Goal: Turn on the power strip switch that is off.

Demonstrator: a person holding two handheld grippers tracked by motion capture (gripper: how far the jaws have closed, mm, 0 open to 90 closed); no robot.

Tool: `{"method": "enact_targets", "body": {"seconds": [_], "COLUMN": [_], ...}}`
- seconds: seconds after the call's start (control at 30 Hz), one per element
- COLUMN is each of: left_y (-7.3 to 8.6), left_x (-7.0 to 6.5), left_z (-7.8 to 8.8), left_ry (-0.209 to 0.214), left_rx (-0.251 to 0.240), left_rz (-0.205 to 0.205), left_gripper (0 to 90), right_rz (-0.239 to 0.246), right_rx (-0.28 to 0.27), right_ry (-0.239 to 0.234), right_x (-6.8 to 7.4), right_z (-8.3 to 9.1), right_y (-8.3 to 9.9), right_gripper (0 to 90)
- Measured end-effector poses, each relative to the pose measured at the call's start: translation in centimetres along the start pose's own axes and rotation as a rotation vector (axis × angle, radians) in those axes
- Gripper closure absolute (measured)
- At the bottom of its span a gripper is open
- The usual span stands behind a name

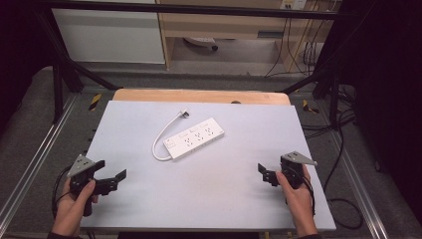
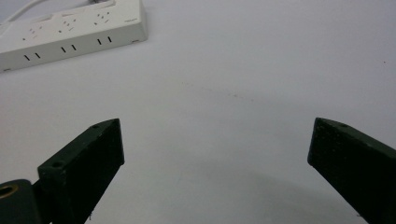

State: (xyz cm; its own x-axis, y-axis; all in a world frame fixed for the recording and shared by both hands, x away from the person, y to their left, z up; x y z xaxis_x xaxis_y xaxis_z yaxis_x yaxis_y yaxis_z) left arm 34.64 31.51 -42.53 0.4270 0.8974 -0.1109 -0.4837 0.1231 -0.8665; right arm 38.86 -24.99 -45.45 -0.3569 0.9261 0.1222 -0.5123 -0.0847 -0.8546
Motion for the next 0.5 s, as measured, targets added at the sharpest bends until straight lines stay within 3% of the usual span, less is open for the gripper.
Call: {"method": "enact_targets", "body": {"seconds": [0.5], "left_y": [0.18], "left_x": [-0.12], "left_z": [-0.17], "left_ry": [0.0], "left_rx": [0.018], "left_rz": [-0.007], "left_gripper": [8.5], "right_rz": [0.027], "right_rx": [-0.023], "right_ry": [-0.028], "right_x": [0.51], "right_z": [0.24], "right_y": [-0.38], "right_gripper": [5.1]}}
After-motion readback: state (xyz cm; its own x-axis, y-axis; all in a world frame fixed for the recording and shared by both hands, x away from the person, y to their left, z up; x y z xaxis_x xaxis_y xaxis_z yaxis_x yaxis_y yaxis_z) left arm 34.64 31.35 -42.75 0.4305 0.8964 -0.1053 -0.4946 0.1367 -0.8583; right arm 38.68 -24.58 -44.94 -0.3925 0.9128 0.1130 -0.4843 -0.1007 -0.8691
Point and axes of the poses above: each handheld gripper's, and its own axes: z roughly backward along the jaws, y roughly out of its underside, x roughly to its left, the point moved 2 cm from there along -z, roughly forward along the jaws, and after that the axes turned 1 degree about -x, right-handed, at the moved point
